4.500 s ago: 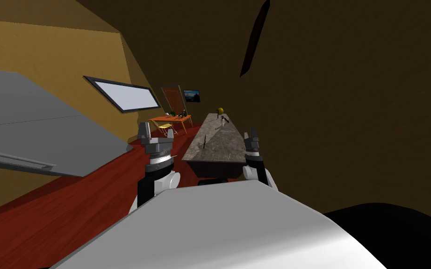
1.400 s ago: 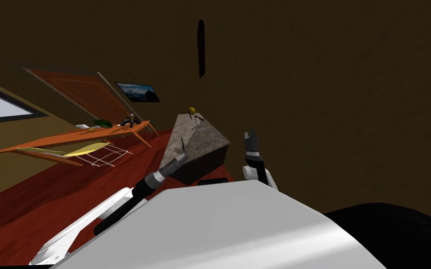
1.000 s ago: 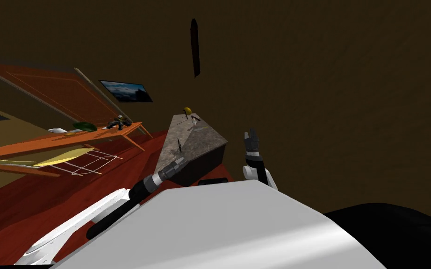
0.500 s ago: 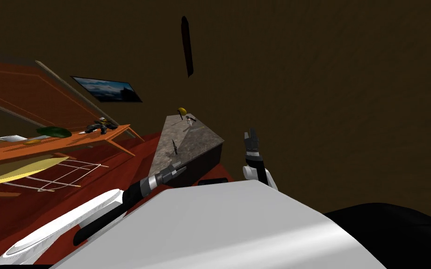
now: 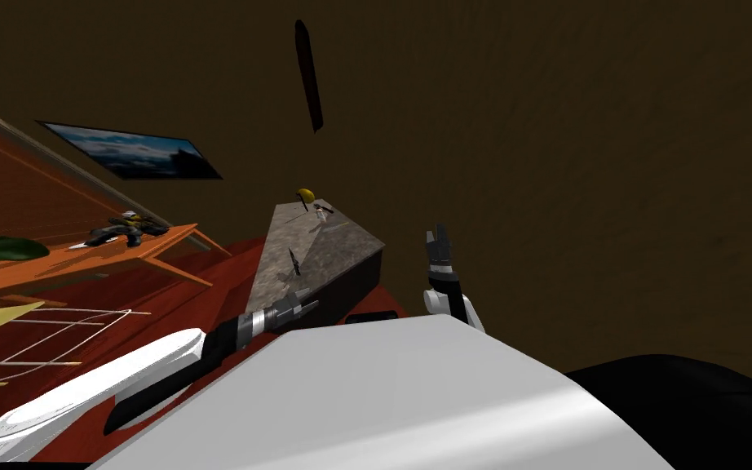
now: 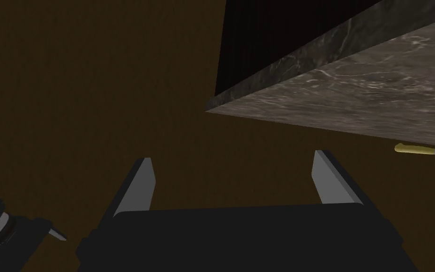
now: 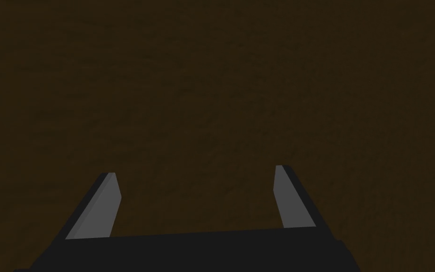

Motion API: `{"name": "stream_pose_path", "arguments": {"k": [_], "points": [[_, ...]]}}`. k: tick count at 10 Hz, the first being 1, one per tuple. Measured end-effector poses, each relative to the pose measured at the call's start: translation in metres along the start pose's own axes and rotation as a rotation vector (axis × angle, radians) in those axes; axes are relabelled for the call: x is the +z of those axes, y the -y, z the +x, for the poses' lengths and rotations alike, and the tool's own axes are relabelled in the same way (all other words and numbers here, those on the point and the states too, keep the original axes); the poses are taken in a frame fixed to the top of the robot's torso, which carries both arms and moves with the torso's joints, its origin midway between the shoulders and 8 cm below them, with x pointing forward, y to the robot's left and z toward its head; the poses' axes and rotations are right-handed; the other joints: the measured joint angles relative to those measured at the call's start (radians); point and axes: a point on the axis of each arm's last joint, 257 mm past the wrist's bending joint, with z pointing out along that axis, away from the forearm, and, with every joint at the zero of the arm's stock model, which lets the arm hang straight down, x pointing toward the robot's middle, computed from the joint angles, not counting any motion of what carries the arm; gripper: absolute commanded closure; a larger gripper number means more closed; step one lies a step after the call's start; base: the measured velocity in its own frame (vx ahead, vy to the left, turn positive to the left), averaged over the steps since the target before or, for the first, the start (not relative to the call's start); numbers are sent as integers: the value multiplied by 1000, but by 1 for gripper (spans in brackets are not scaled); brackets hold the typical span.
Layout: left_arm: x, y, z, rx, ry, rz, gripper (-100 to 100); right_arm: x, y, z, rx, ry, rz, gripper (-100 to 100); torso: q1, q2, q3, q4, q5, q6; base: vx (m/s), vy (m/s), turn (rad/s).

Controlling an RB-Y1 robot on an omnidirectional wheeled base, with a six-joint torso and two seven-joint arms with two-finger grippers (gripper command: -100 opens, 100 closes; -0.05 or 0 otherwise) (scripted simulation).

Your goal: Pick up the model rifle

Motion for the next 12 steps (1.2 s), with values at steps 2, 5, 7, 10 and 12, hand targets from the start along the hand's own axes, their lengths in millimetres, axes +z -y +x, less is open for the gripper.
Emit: {"name": "stream_pose_path", "arguments": {"k": [2, 5, 7, 10, 12], "points": [[-6, -6, 12, 52, -61, 0, -100, 0, 0, 0, 0, 0, 0, 0, 0, 0, 0, 0, 0, -1, -1, -2, -122], [-22, -22, 41, 160, -190, -6, -100, 0, 0, 0, 0, 0, 0, 0, 0, -1, 0, 0, 0, 0, -1, 2, -184], [-30, -29, 51, 217, -248, -2, -100, 0, 0, 0, 0, 0, 0, 0, 0, 0, 0, 0, 0, -2, 2, 0, -120], [-50, -49, 71, 332, -370, 0, -100, 0, 0, 0, 0, 0, 0, 0, 0, -1, -1, 0, 0, 0, 4, 7, -168], [-64, -63, 84, 416, -454, 7, -100, 0, 0, 0, 0, 0, 0, 0, 1, -1, -1, 0, 0, -1, 8, 9, -166]]}}
